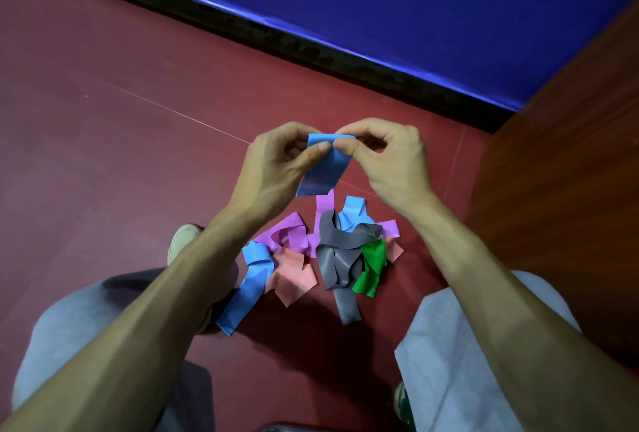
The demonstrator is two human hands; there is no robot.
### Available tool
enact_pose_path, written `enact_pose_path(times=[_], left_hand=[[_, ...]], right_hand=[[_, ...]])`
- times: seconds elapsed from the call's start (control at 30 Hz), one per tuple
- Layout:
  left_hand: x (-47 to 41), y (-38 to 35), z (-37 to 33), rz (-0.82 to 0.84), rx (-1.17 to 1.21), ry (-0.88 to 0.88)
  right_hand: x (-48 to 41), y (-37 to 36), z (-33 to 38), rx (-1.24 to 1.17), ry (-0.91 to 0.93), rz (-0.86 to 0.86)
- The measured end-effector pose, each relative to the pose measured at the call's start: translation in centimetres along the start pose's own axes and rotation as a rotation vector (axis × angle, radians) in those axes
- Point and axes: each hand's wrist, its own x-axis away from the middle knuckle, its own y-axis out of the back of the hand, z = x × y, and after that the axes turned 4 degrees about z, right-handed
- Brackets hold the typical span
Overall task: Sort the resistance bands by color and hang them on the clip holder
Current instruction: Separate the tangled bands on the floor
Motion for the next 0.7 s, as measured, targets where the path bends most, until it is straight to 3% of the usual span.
enact_pose_path(times=[0.3,0.7], left_hand=[[3.8,0.1,-4.3,0.133,0.245,-0.081],[7.6,3.7,-18.6,0.217,-0.013,-0.302]], right_hand=[[1.1,3.1,7.4,0.027,0.086,-0.036],[3.4,12.3,26.0,-0.075,0.186,-0.198]])
